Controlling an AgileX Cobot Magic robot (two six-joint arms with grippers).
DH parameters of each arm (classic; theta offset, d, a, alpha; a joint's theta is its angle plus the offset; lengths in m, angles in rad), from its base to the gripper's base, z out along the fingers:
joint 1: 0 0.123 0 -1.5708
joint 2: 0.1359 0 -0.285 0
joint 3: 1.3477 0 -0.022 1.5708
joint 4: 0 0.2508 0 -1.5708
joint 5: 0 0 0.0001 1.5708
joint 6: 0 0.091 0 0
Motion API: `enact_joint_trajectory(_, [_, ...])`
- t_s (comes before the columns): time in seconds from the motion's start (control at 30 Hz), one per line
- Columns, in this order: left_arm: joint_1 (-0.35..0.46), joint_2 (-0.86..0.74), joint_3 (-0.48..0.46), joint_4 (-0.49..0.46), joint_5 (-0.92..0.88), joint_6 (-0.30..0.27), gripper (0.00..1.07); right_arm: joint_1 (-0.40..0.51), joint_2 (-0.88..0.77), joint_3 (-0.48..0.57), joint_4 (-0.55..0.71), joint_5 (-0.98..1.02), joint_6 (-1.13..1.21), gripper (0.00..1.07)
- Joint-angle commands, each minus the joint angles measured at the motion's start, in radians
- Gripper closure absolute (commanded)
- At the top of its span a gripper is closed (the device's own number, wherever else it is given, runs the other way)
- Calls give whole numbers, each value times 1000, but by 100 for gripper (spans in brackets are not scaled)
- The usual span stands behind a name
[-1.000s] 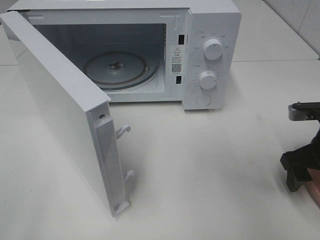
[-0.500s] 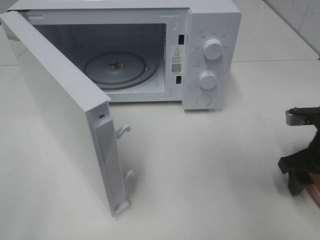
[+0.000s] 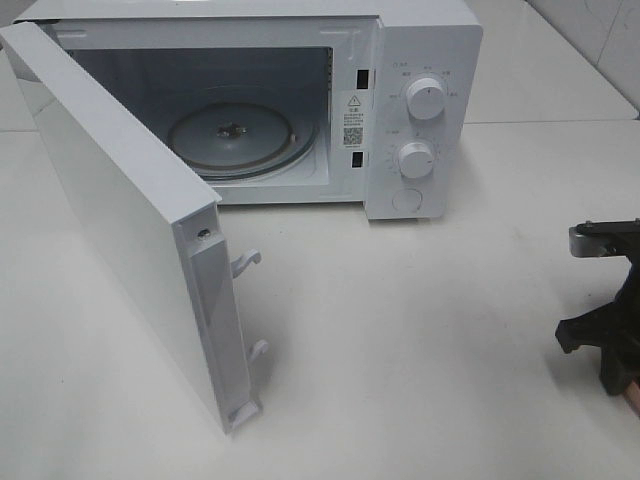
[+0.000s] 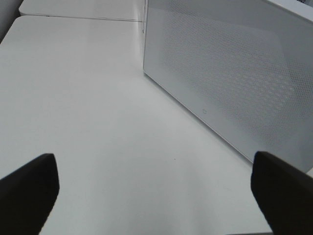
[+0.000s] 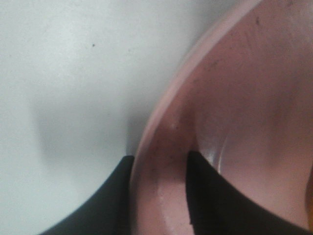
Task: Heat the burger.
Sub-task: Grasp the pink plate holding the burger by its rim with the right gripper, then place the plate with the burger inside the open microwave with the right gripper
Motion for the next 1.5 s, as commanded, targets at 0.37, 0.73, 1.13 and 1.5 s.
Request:
enact_joint_trajectory(0.37, [3,-14,0,-10,-11,0,7,0,4,3,-25,2,16,107])
enact_joint_trajectory(0.73, [3,-14,0,-10,-11,0,7,4,-18,3,-94,23,119,107])
enact_joint_trajectory(1.13, [3,-14,0,-10,-11,0,7,117,-78,4,-305,101,310,107])
enact_joint_trajectory(1.5, [3,-14,0,-10,-11,0,7,233,-78,4,-453,189,453,107])
